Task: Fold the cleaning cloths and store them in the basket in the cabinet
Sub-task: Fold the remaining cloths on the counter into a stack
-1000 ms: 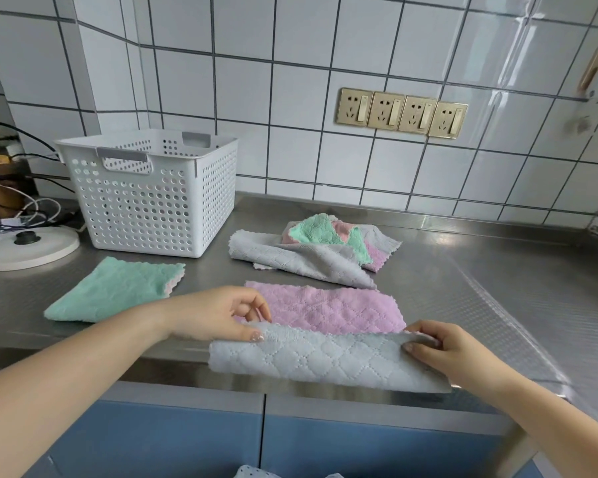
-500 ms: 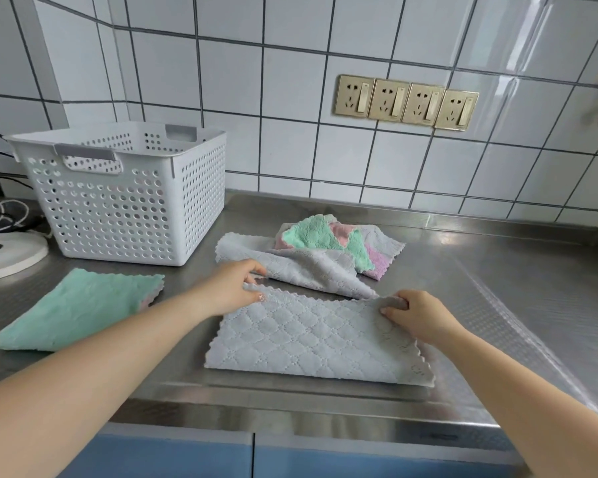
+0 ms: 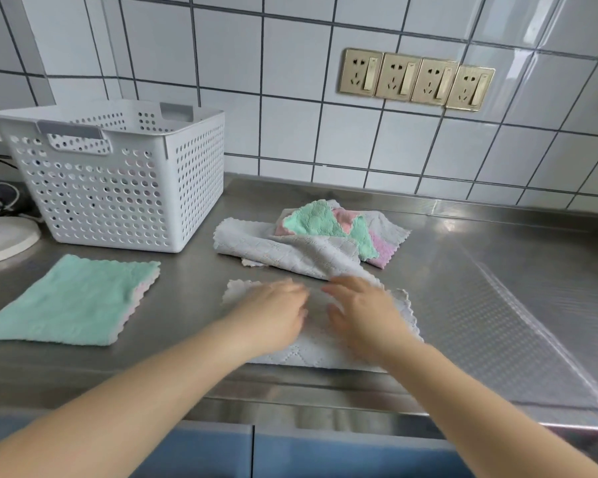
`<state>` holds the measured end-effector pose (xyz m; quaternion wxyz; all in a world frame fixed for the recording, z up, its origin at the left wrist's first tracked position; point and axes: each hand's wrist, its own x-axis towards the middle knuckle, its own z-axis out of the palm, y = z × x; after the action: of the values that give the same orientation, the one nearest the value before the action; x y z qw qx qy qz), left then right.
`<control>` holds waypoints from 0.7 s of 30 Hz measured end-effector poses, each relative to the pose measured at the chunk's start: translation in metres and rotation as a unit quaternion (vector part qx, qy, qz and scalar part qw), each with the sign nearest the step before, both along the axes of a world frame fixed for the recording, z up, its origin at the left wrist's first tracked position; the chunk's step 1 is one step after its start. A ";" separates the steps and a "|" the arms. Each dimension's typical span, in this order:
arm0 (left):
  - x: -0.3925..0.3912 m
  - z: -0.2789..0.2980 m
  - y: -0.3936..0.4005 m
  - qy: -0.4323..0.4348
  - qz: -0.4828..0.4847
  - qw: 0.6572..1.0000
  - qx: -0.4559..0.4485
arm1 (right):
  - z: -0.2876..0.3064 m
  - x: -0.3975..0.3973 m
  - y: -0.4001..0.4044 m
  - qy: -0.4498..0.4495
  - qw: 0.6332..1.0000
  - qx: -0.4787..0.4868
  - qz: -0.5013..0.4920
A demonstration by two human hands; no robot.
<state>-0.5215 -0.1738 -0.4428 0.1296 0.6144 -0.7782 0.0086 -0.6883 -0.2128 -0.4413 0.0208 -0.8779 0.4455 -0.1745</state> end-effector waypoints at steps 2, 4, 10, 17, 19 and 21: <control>-0.013 -0.011 0.001 -0.024 0.022 0.998 0.046 | -0.014 0.018 0.007 0.030 0.999 0.026 -0.005; -0.017 -0.019 0.004 -0.044 0.046 0.995 0.071 | -0.025 0.021 0.010 0.060 0.996 0.045 -0.039; -0.002 -0.017 0.012 -0.057 0.092 0.989 0.105 | -0.024 -0.006 0.014 0.110 0.986 0.078 -0.093; 0.029 -0.015 0.022 -0.036 0.128 0.982 0.132 | -0.017 -0.056 0.009 0.139 0.970 0.130 -0.149; 0.028 -0.012 0.025 -0.037 0.126 0.984 0.119 | -0.016 -0.056 0.006 0.159 0.967 0.121 -0.159; 0.017 -0.009 0.034 -0.051 0.085 0.993 0.068 | -0.009 -0.048 0.002 0.175 0.967 0.089 -0.163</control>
<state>-0.5045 -0.1397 -0.4513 0.0459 0.6846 -0.7275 -0.0022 -0.7358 -0.2112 -0.4502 -0.0086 -0.8047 0.5932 0.0210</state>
